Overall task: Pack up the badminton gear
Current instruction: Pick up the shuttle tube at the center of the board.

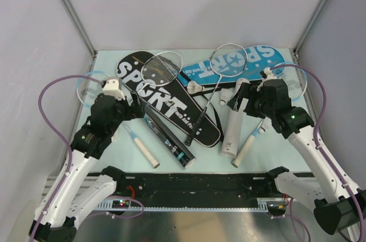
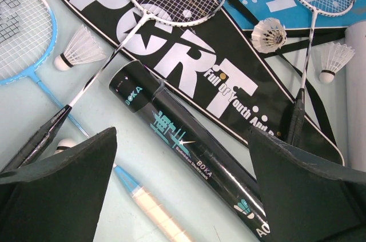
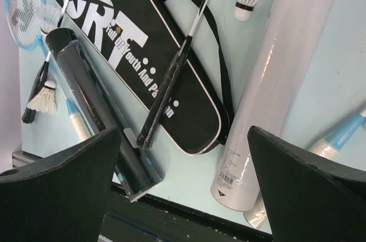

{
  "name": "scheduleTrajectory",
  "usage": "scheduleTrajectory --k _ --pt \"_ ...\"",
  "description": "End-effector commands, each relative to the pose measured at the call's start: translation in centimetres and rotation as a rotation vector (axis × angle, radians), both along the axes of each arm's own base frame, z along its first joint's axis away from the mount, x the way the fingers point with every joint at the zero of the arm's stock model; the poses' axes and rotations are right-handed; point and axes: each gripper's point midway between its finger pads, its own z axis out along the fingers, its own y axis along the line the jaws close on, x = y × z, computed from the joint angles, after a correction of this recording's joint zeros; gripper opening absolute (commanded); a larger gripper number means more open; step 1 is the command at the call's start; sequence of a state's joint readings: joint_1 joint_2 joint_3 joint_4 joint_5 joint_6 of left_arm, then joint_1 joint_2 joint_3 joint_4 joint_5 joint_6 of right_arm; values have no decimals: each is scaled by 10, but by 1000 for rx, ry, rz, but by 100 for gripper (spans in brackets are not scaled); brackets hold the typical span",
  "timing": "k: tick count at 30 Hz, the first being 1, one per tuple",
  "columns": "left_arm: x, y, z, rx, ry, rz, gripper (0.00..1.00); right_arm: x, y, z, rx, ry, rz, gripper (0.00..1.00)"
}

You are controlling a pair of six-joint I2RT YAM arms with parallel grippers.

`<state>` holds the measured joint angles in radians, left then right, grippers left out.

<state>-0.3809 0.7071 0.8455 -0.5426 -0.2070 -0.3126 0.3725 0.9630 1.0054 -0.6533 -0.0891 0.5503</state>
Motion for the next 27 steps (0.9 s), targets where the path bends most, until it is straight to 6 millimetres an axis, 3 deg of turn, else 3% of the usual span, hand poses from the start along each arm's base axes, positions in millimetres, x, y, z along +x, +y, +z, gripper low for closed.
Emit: scheduleTrajectory --k 1,8,15,20,27 --pt "3 4 5 11 -24 11 100 7 -2 18 21 -60 -28 99" --pt "6 4 6 -14 -17 41 100 6 -1 19 31 -58 -27 99" --pt "11 1 2 -153 29 125 100 5 11 14 24 -56 50 99" --pt "16 5 -8 -258 90 182 100 -3 54 13 -10 -121 241 96" --pt "9 63 -17 -229 66 400 100 -7 136 -5 23 -136 429 96"
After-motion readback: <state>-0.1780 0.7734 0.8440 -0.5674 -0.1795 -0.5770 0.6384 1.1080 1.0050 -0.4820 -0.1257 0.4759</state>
